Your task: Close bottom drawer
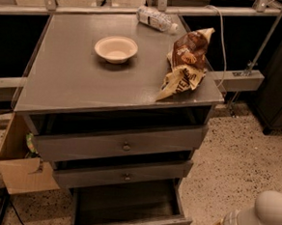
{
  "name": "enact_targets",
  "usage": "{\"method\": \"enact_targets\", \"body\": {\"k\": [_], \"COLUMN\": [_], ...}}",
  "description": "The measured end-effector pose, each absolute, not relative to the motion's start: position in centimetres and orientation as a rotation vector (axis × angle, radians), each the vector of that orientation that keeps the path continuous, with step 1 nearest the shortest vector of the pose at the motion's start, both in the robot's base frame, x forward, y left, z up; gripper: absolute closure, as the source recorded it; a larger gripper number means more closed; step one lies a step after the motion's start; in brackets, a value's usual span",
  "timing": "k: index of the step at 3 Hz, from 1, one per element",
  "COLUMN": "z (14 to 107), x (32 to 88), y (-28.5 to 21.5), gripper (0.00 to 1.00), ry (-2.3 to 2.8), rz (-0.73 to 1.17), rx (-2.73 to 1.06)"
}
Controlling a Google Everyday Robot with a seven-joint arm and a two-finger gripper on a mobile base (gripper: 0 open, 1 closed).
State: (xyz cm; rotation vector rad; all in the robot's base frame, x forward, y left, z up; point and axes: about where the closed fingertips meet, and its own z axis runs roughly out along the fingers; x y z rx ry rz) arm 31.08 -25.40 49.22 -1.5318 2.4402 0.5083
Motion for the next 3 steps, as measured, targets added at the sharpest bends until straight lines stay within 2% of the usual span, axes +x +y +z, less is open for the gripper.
{"method": "enact_targets", "body": {"k": [3], "z": [40.9], "x": [33.1], "y": [-24.9], "gripper": [1.00], "ry": [2.271], "rz": [0.567], "rx": [-1.590]}}
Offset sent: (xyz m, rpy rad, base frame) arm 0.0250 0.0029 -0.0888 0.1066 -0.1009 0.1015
